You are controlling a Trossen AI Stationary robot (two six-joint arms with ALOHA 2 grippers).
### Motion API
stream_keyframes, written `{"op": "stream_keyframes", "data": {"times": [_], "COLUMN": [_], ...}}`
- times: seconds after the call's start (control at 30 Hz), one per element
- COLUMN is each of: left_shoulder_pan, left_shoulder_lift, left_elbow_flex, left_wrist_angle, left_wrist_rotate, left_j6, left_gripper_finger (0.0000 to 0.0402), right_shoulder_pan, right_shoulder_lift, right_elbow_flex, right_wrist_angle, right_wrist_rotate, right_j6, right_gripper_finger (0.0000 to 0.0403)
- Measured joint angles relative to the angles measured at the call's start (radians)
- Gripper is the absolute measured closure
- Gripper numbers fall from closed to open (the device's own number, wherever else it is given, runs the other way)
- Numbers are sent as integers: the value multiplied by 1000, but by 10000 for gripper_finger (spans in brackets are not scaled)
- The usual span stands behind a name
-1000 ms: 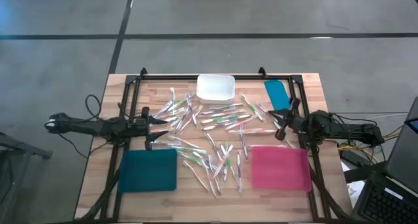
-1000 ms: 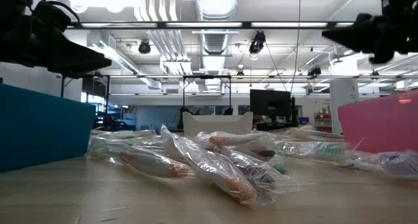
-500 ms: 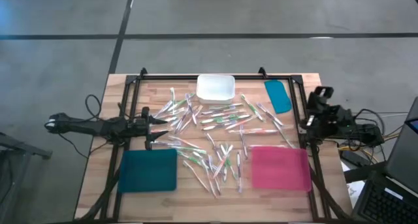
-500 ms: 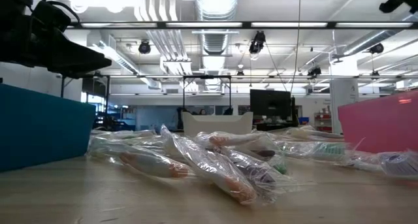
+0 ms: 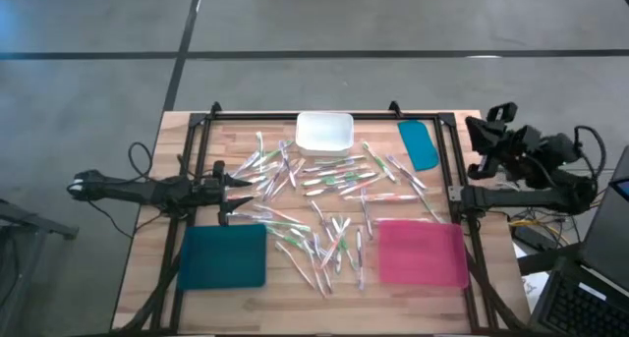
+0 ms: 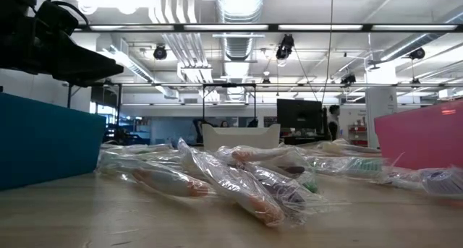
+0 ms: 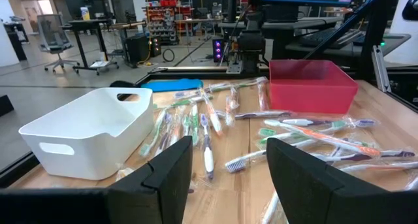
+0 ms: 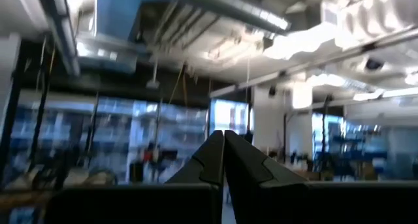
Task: Pick & Place Toothbrushes
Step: Put the violet toothbrush into the white bin
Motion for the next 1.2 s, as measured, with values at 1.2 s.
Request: {"op": "stream_keyframes", "data": {"times": [1.2], "left_shoulder_pan": [0], "left_shoulder_lift": [0], "left_elbow_flex": [0], "left_wrist_angle": [0], "left_wrist_rotate": [0], "left_j6": [0], "left_gripper_finger": [199], "right_shoulder_pan": [-380], "right_shoulder_lift": [934], "right_elbow_flex": [669], "right_wrist_angle": [-1193], "right_wrist_rotate": [25], "right_j6": [300], "right_gripper_finger": [363]}}
